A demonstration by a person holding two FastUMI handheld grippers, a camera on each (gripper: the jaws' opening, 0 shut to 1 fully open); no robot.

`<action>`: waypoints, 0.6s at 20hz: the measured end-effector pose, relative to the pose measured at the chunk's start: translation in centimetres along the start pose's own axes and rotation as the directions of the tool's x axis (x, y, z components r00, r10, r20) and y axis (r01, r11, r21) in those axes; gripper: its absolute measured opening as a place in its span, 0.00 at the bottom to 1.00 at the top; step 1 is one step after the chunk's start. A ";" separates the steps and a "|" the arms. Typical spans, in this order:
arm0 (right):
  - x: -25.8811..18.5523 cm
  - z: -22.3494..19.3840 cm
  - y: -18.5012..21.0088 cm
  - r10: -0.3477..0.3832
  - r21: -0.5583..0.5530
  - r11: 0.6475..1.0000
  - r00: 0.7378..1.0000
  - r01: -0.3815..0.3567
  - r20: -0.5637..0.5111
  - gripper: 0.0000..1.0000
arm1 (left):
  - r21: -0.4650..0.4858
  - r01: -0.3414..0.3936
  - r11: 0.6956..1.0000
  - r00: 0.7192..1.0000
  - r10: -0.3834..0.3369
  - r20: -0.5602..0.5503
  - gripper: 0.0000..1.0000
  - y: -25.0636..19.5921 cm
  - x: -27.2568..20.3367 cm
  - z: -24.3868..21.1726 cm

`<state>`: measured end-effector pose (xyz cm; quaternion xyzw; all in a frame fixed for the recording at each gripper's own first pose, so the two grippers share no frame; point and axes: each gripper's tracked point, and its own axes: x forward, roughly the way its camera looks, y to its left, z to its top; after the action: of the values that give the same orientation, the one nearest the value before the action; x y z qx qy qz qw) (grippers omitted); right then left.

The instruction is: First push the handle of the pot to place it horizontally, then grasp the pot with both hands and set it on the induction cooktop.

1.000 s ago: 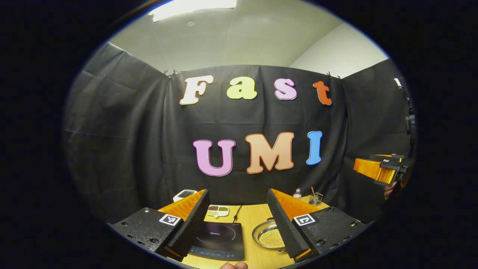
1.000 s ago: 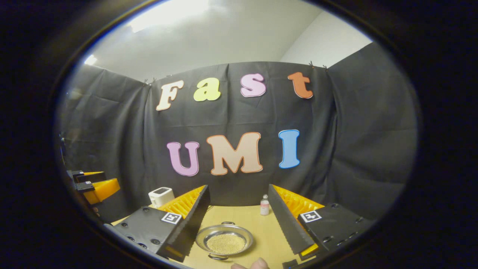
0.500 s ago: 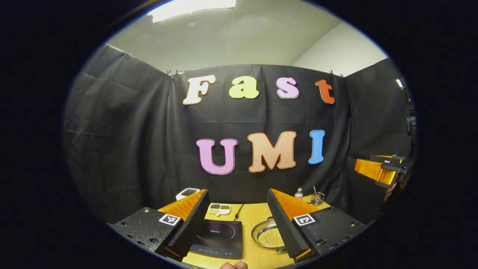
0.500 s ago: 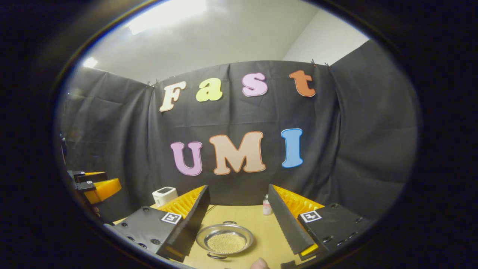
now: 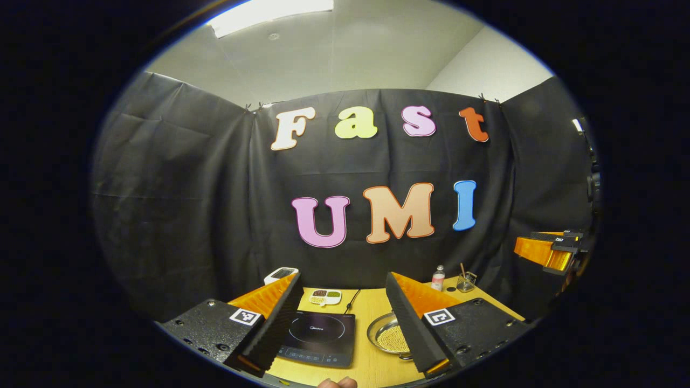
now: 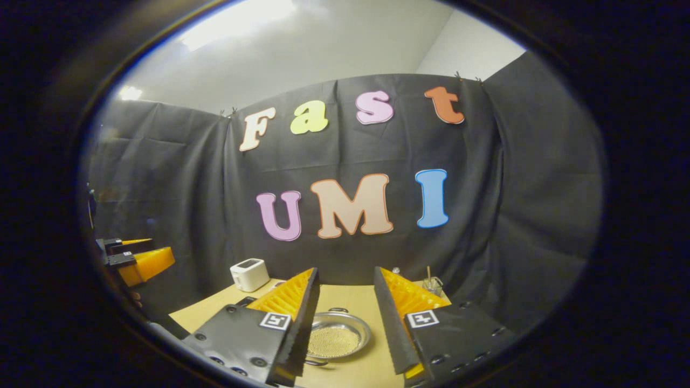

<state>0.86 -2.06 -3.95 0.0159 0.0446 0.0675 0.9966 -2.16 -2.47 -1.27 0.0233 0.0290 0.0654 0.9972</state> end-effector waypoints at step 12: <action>6.9 -6.2 6.7 0.009 0.067 0.998 0.982 0.004 -0.190 0.02 | -0.025 0.093 0.995 0.995 -0.093 0.029 0.94 5.0 8.5 -1.6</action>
<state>6.24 5.64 -10.42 0.0431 0.1420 0.0682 0.9866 5.55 3.63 -3.07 0.0097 0.0151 0.0190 0.9997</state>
